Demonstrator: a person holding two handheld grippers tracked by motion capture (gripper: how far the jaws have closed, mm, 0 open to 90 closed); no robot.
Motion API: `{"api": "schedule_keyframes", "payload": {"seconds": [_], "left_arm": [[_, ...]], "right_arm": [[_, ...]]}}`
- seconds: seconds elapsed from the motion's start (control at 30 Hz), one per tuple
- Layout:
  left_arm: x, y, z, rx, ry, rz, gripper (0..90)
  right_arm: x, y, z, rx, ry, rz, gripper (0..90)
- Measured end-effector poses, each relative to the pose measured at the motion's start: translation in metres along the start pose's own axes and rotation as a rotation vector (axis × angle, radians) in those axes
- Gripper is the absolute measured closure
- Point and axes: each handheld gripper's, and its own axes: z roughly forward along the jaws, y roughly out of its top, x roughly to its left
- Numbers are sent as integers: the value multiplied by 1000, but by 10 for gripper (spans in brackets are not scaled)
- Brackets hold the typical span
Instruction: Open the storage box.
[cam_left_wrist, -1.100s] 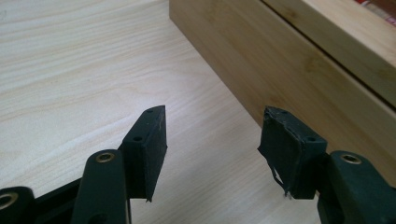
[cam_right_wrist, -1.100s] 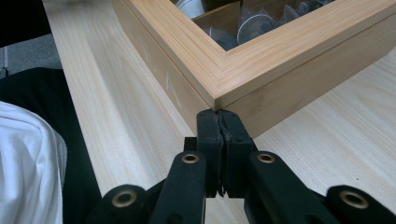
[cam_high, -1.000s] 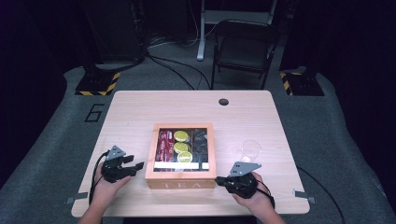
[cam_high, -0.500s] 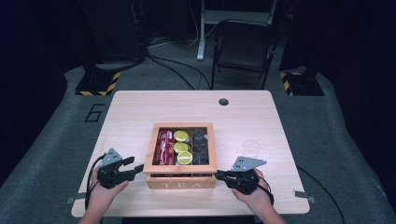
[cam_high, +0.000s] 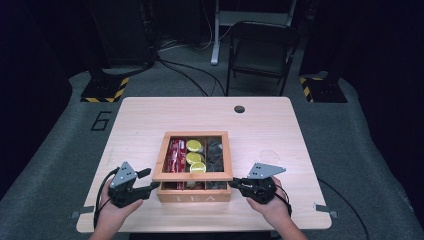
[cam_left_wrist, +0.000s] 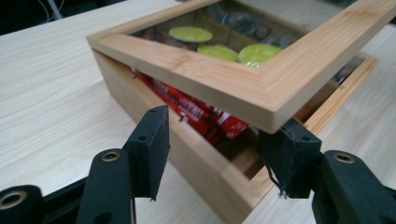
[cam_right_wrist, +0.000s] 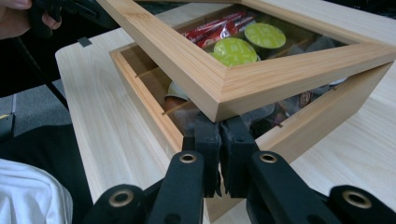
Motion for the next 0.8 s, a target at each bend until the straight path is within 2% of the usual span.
{"api": "schedule_keyframes", "payload": {"seconds": [0.07,0.2,0.27,0.33,0.4,0.47,0.5,0.63,0.7,0.8], "left_arm": [[-2,3,-1,-4,-1,16,444],[-10,13,-2,-13,12,74,444],[-10,18,-3,-15,31,78,444],[-9,23,-4,-31,29,52,446],[-7,28,-6,-32,28,45,446],[-6,35,-7,-34,30,42,448],[-6,37,-7,-31,32,45,448],[-4,50,-7,-23,46,72,446],[-3,54,-8,-21,45,75,447],[1,60,-7,-40,44,62,446]], "right_arm": [[-1,2,-1,-3,-1,8,850],[-1,6,-3,-17,-23,29,784],[1,8,-5,-22,-53,28,724],[2,12,-8,-36,-67,31,666],[3,19,-12,-62,-106,31,580],[2,31,-16,-60,-106,31,561],[2,31,-16,-60,-106,31,561],[4,48,-15,-95,-125,-25,537],[4,56,-16,-115,-130,-34,530],[2,72,-16,-140,-123,-61,573]]}}
